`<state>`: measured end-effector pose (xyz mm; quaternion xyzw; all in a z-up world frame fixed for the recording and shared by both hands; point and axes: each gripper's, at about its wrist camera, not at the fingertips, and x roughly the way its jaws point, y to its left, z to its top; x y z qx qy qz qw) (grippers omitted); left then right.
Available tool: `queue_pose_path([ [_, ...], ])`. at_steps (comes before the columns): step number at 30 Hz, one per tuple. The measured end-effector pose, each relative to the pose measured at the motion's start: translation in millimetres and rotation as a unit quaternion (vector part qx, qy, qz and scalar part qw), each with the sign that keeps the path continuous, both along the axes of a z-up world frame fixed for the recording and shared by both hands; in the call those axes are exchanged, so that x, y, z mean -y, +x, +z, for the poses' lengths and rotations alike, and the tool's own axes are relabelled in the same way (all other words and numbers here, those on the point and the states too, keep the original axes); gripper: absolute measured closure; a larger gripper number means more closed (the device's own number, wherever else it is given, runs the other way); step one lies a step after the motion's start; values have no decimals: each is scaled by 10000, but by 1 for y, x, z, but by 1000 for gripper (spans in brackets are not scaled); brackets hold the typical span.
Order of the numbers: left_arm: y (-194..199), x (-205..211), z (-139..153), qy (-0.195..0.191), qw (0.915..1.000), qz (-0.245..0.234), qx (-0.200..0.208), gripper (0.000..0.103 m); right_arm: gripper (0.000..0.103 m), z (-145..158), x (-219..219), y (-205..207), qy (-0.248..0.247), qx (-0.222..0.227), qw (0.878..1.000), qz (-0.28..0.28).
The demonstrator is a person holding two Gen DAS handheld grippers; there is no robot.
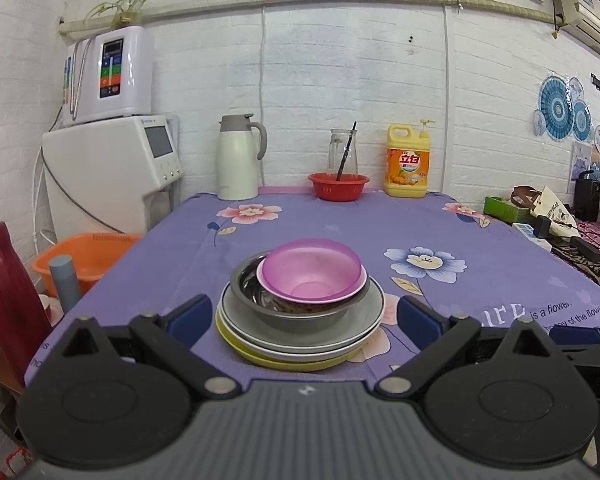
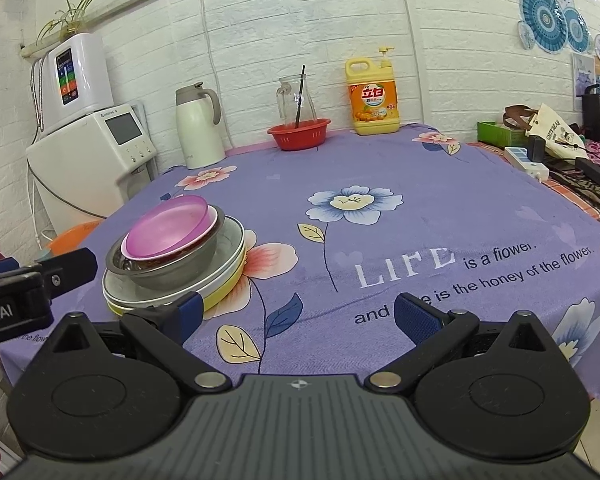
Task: Organize plates and bowls
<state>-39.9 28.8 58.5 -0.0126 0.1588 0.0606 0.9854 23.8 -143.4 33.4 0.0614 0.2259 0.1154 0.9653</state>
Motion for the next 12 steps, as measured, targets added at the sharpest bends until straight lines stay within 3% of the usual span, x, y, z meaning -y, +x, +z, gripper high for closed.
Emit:
queue_pose_path([
  [12,0,1,1,10,10000,-32,-11,5,0,2,-2,-4,-167,87,9998,-80],
])
